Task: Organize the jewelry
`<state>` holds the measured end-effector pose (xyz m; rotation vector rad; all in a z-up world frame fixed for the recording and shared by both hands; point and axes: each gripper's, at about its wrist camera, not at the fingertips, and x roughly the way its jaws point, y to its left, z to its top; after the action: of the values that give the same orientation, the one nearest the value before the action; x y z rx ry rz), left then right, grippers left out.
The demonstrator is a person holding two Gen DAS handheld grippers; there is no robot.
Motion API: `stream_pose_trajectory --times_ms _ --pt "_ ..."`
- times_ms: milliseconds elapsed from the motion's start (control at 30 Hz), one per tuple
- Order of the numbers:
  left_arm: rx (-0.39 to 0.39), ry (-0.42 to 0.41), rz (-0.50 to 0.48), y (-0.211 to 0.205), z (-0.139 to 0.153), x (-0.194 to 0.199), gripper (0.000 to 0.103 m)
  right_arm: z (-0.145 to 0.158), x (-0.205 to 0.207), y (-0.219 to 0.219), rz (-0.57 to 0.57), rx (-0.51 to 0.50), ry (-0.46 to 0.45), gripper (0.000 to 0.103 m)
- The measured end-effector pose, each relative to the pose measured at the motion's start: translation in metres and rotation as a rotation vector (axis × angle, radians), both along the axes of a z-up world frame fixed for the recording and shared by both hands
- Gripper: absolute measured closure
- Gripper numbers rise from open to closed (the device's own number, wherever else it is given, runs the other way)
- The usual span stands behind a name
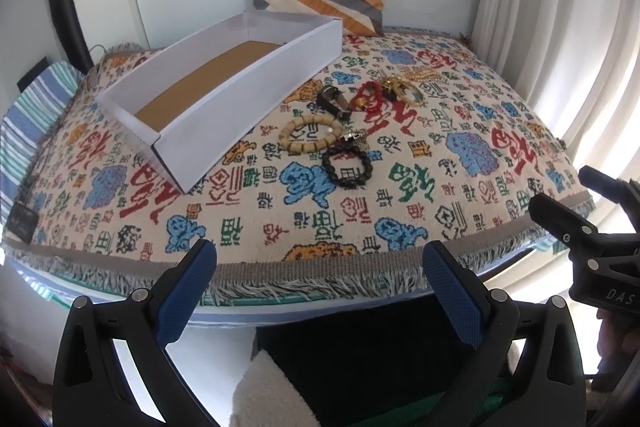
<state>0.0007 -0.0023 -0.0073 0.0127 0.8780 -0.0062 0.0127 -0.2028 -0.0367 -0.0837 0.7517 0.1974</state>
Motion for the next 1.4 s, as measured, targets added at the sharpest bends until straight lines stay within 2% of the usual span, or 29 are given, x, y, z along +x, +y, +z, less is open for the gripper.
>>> stream_pose_trajectory --times_ms 133,267,600,867,1167,1400 --pt "0.038 0.063 -0.003 -0.004 -0.009 0.011 0.001 -0.004 0.004 0.000 0.002 0.007 0.017 0.000" --pt "-0.026 0.134 -0.037 -0.004 -0.022 0.018 0.001 -0.008 0.010 -0.003 -0.002 0.016 0.034 0.000" --pt "-0.020 0.171 -0.057 -0.004 -0.028 0.035 0.001 -0.020 0.028 -0.013 -0.007 0.069 0.101 0.000" --pt "-0.038 0.210 -0.029 0.008 -0.038 0.053 0.001 -0.030 0.043 -0.020 -0.015 0.058 0.128 0.000" --pt "-0.076 0.242 0.010 0.022 -0.048 0.070 0.001 -0.032 0.062 -0.015 0.022 0.091 0.123 0.000" --pt "-0.128 0.274 0.050 0.035 -0.058 0.088 0.001 -0.045 0.076 -0.010 0.056 0.123 0.169 0.000"
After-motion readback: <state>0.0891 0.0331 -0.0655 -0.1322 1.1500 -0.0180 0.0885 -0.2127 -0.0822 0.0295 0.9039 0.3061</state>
